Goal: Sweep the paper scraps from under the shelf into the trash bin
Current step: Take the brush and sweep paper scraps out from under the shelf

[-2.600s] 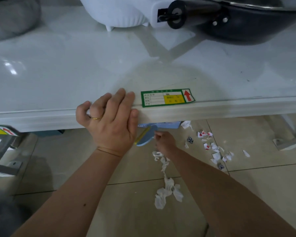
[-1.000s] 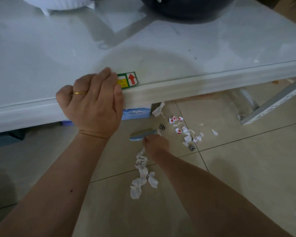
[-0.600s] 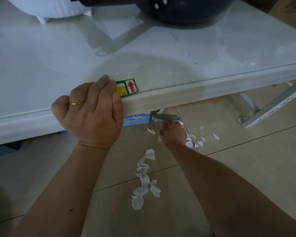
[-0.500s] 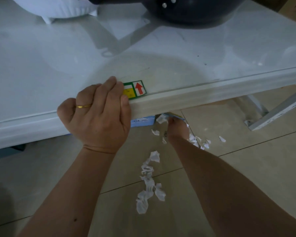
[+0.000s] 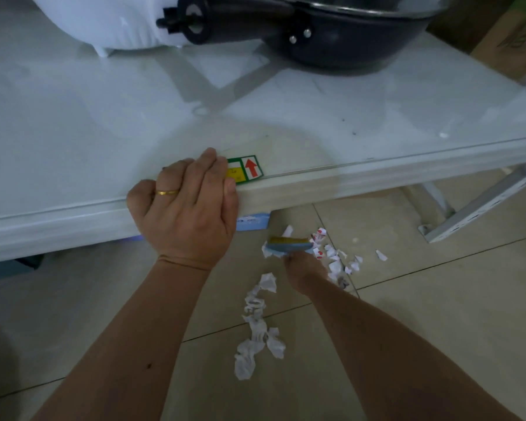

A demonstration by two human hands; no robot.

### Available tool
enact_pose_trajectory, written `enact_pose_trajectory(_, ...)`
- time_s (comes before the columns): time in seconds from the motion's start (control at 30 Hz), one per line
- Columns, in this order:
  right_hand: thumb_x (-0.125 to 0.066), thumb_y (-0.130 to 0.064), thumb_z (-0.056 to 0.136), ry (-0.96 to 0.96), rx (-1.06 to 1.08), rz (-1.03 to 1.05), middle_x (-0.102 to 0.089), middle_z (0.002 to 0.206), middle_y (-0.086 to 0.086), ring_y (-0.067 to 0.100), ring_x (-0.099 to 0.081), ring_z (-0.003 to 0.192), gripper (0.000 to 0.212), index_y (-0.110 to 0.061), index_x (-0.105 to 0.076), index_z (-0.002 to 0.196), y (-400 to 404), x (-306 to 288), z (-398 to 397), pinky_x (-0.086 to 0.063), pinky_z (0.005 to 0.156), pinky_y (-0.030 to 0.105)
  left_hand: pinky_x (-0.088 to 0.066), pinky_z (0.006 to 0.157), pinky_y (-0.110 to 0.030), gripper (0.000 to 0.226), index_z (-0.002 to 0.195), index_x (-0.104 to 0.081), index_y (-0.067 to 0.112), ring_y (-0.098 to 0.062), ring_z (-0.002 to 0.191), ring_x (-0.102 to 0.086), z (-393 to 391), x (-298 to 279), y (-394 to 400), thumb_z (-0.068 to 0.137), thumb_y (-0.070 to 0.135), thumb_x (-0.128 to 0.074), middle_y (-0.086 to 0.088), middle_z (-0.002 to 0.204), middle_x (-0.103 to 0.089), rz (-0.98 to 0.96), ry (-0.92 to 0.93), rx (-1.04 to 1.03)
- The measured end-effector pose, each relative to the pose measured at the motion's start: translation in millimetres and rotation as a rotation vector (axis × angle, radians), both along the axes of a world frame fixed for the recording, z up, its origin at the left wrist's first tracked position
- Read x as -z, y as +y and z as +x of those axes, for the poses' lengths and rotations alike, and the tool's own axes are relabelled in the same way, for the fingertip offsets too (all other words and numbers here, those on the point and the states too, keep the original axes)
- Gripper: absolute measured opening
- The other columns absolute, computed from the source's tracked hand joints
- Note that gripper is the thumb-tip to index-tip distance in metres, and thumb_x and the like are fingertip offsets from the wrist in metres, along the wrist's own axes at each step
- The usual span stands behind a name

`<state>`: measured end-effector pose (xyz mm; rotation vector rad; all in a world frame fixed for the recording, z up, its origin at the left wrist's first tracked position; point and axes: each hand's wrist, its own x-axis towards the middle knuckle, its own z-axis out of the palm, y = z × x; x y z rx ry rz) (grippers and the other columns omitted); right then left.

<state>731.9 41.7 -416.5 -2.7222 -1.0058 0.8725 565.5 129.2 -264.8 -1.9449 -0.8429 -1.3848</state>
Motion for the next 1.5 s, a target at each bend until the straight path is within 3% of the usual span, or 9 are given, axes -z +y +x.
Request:
enact_pose_trajectory(0.23,-0.030,-0.034,0.101,-0.047,-0.034,0.099,-0.061,0.129,0.013,0.031,-0.057,0.120,0.041,-0.015,-0.056,0.127,-38,-19,-31,-0.045,0.097,0.037,-0.030,0.075,-0.034,0.032,0.093,-0.072,0.016,-0.015,0.092,-0.055,-4,-4,-4,0.097,0.026,-0.042,0.004,0.101,-0.076,-0.047,0.025,0.030)
enact_pose_trajectory(0.47,-0.027,-0.032,0.102,-0.220,0.125,0.103,-0.064,0.122,0.016,0.034,-0.061,0.114,0.040,-0.014,-0.057,0.122,-44,-35,45,-0.047,0.093,0.038,-0.030,0.073,-0.035,0.028,0.094,-0.073,0.014,-0.016,0.090,-0.057,-4,0,0,0.095,0.023,-0.046,0.002,0.101,-0.076,0.030,0.018,0.029)
enact_pose_trajectory(0.7,-0.033,-0.024,0.101,-0.066,0.345,0.079,-0.063,0.126,0.020,0.034,-0.059,0.119,0.040,-0.002,-0.060,0.120,-9,-16,82,-0.046,0.098,0.037,-0.030,0.072,-0.034,0.033,0.093,-0.073,0.015,-0.016,0.084,-0.059,-1,5,6,0.096,0.023,-0.041,0.003,0.098,-0.076,0.092,0.006,0.026)
enact_pose_trajectory(0.93,-0.029,-0.037,0.101,-0.071,0.192,0.021,-0.063,0.126,0.014,0.031,-0.058,0.119,0.045,-0.009,-0.058,0.122,-23,3,25,-0.045,0.099,0.038,-0.030,0.073,-0.034,0.037,0.092,-0.074,0.016,-0.015,0.086,-0.058,-1,1,1,0.097,0.025,-0.039,0.004,0.098,-0.076,0.021,0.002,0.015)
enact_pose_trajectory(1.2,-0.028,-0.029,0.102,-0.115,0.165,0.092,-0.065,0.121,0.010,0.028,-0.061,0.115,0.037,-0.010,-0.057,0.117,-48,-12,-48,-0.048,0.091,0.034,-0.030,0.076,-0.034,0.035,0.095,-0.073,0.016,-0.014,0.092,-0.054,-4,-4,-3,0.098,0.027,-0.040,0.003,0.101,-0.076,-0.089,0.028,0.024)
enact_pose_trajectory(1.5,-0.024,-0.027,0.102,-0.192,0.374,0.109,-0.064,0.121,0.014,0.031,-0.061,0.113,0.040,-0.008,-0.057,0.117,-67,-30,38,-0.047,0.092,0.037,-0.027,0.086,-0.034,0.031,0.105,-0.070,0.011,-0.019,0.102,-0.054,17,0,-19,0.099,0.024,-0.043,-0.001,0.109,-0.073,-0.173,-0.038,0.070)
